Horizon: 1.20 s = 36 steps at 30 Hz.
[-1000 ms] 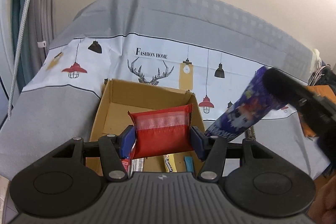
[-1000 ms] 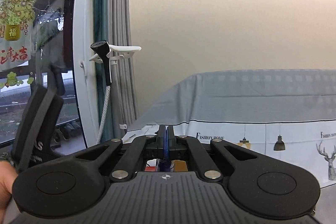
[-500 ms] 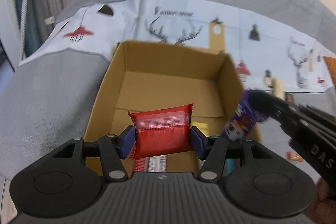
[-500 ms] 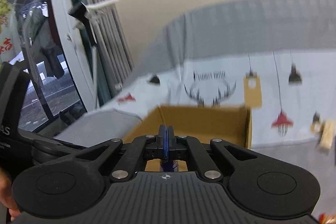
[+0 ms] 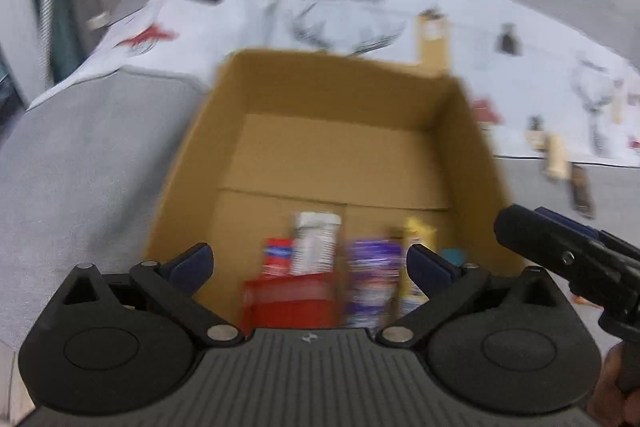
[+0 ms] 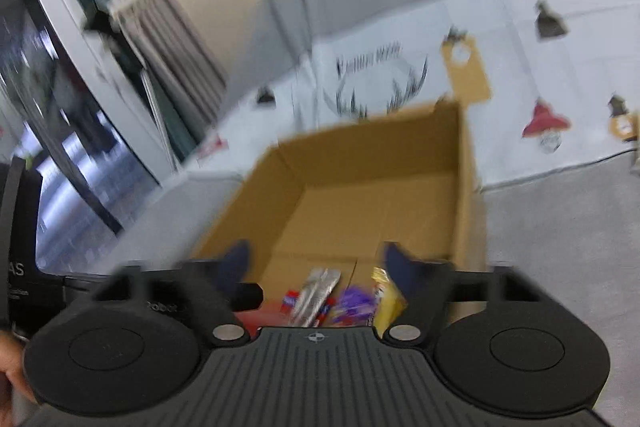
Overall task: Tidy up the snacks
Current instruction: 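Carry both snacks over the box and open both tools to drop them, then grasp the small orange-wrapped snack with the left tool while the right grasps the red stick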
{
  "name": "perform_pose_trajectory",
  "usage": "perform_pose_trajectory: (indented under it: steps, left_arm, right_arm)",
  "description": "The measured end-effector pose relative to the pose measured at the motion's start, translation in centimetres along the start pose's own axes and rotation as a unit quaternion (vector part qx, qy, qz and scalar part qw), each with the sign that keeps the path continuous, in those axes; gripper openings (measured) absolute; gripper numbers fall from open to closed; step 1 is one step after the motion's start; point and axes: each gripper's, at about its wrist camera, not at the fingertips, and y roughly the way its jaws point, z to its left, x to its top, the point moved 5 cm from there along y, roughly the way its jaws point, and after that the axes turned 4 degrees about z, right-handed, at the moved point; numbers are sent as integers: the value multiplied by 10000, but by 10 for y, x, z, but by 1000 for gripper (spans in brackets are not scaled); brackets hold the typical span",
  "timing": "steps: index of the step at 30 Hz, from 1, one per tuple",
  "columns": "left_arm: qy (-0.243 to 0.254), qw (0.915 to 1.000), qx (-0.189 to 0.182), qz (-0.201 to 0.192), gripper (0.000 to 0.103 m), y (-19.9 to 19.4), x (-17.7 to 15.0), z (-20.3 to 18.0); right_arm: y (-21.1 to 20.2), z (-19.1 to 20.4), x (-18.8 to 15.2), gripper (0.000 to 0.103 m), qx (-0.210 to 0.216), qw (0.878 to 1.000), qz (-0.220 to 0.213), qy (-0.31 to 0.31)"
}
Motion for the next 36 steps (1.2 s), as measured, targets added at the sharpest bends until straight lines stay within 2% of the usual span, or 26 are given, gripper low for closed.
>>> perform_pose_trajectory:
  steps: [2,6,9,13,16,18,20,25,26,28,29,30,31,33,34,36]
  left_arm:
    - [173,9994,-306,-4,103,-8,-4,-20]
    - [510,9954,-791,-175,103,-19,-14,-76]
    - [1093,9854,-1286,-203,103,-18,-24,-139]
    - [1972,9673,-1584,-180,103,2,-41,-222]
    - [2510,9514,-1769,-213,103,29,-55,-275]
    - [2802,9401,-1940,-108,98,51,-64,-302]
    - [3072,9291,-2054,157,96,81,-73,-327]
    - [3392,9086,-2315,763,68,141,-90,-364]
    - [3461,9063,-2299,773,68,148,-90,-368]
    - [3664,8997,-2323,470,61,149,-88,-376]
    - [3704,8982,-2330,424,50,152,-85,-379]
    - [3658,9002,-2324,421,34,154,-81,-380]
    - [3565,9039,-2318,460,27,156,-77,-380]
    - [3355,9114,-2310,590,27,161,-71,-379]
    - [3330,9126,-2293,614,27,161,-70,-377]
    - [3396,9136,-2151,605,27,158,-69,-377]
  right_arm:
    - [-28,-13,-4,88,-132,9998,-156,-24]
    - [-86,-51,-13,92,-770,9953,-580,-126]
    - [-122,-89,-17,92,-1257,9879,-905,-92]
    - [-160,-152,-26,92,-1858,9751,-1200,148]
    - [-178,-195,-38,83,-2257,9684,-1057,-35]
    - [-190,-216,-41,83,-2439,9639,-1024,-307]
    - [-199,-240,-42,83,-2544,9607,-1047,-383]
    - [-190,-295,-38,80,-2732,9576,-688,-603]
    - [-184,-305,-37,76,-2783,9565,-548,-685]
    - [-168,-321,-33,68,-2807,9554,-279,-879]
    - [-161,-327,-30,63,-2754,9561,-175,-987]
    - [-154,-331,-27,59,-2646,9587,-109,-1040]
    - [-146,-337,-24,57,-2515,9620,-9,-1062]
    - [-132,-348,-23,49,-2421,9642,194,-1064]
    - [-125,-353,-23,45,-2415,9642,322,-1044]
    - [-114,-357,-28,29,-2227,9680,614,-980]
